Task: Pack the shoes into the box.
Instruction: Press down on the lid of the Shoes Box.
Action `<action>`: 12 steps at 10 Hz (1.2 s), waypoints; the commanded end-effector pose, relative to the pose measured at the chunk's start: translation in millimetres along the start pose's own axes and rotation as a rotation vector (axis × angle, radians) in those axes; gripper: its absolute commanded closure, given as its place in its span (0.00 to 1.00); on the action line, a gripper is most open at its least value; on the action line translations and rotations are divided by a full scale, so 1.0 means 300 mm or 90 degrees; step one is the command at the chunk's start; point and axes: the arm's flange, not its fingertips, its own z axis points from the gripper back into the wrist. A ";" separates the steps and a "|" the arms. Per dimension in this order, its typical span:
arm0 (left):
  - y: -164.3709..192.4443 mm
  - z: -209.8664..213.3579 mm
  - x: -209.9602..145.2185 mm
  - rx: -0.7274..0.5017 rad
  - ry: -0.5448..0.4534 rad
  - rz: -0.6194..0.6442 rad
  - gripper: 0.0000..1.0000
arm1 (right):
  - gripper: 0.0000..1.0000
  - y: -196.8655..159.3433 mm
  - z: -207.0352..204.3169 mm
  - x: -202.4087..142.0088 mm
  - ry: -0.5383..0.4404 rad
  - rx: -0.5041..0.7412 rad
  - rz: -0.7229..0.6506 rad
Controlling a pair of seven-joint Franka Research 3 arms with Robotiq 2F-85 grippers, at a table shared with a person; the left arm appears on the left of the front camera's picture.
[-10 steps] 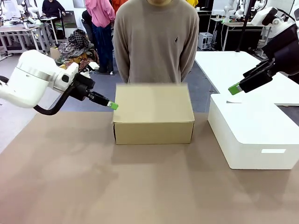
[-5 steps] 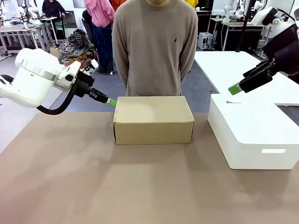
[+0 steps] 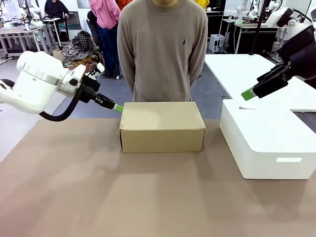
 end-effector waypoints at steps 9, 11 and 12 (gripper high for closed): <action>-0.195 0.111 0.140 0.063 0.116 0.010 1.00 | 0.00 -0.002 -0.091 0.287 0.087 0.025 0.018; -0.267 0.164 0.183 0.055 0.130 0.036 0.81 | 0.06 -0.005 -0.191 0.381 0.115 0.032 0.028; -0.311 0.194 0.200 0.044 0.145 0.060 0.62 | 0.26 -0.004 -0.255 0.424 0.122 0.024 0.024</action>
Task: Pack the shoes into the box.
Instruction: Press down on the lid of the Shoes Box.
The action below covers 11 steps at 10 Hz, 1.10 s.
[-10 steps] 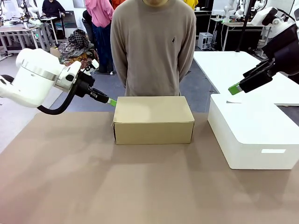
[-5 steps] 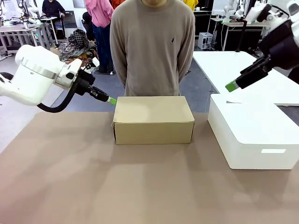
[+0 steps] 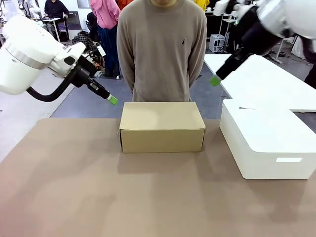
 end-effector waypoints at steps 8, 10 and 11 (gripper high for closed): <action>-0.268 0.168 -0.060 0.106 0.121 0.079 0.00 | 1.00 -0.039 -0.393 0.261 0.022 -0.088 -0.117; -0.274 0.169 -0.066 0.117 0.107 0.064 0.00 | 1.00 -0.050 -0.432 0.266 0.035 -0.096 -0.124; -0.258 0.160 -0.063 0.117 0.101 0.046 0.00 | 1.00 -0.050 -0.425 0.253 0.036 -0.099 -0.120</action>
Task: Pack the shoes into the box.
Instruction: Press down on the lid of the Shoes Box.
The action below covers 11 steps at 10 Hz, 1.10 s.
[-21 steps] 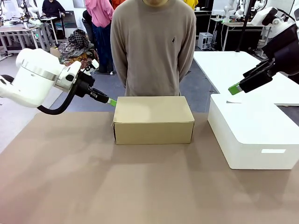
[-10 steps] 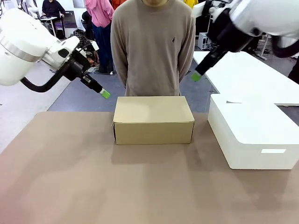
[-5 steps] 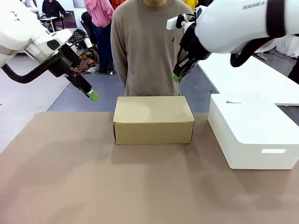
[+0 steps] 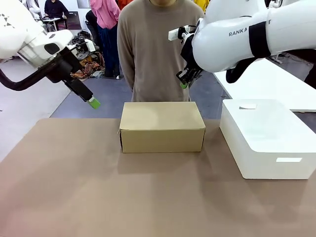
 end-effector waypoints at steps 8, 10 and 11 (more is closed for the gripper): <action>-0.007 -0.007 0.000 0.034 0.005 -0.007 0.00 | 1.00 0.009 -0.042 0.050 0.005 0.004 -0.041; -0.026 0.040 -0.026 0.107 0.025 -0.008 0.00 | 1.00 0.031 -0.144 0.128 0.025 -0.002 -0.095; -0.027 0.058 -0.040 0.127 0.022 -0.017 0.00 | 1.00 0.036 -0.190 0.154 0.031 -0.015 -0.122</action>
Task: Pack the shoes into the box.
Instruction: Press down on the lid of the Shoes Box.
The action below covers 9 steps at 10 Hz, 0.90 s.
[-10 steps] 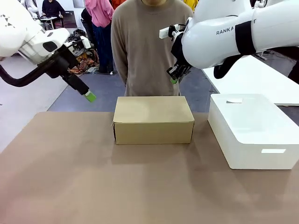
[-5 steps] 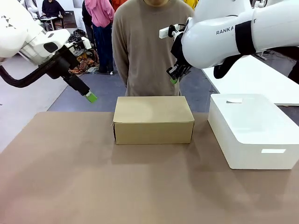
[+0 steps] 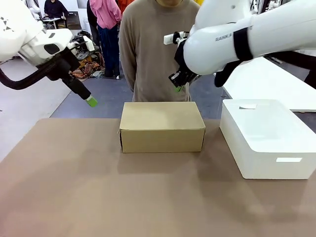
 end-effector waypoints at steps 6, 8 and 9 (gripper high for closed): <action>0.026 0.006 -0.099 0.068 -0.110 0.036 0.00 | 1.00 0.046 -0.327 0.150 0.044 -0.060 -0.144; 0.022 0.032 -0.087 0.068 -0.086 0.024 0.00 | 1.00 0.035 -0.399 0.154 0.045 -0.075 -0.168; 0.022 0.032 -0.087 0.068 -0.086 0.024 0.00 | 1.00 0.024 -0.431 0.154 0.036 -0.084 -0.181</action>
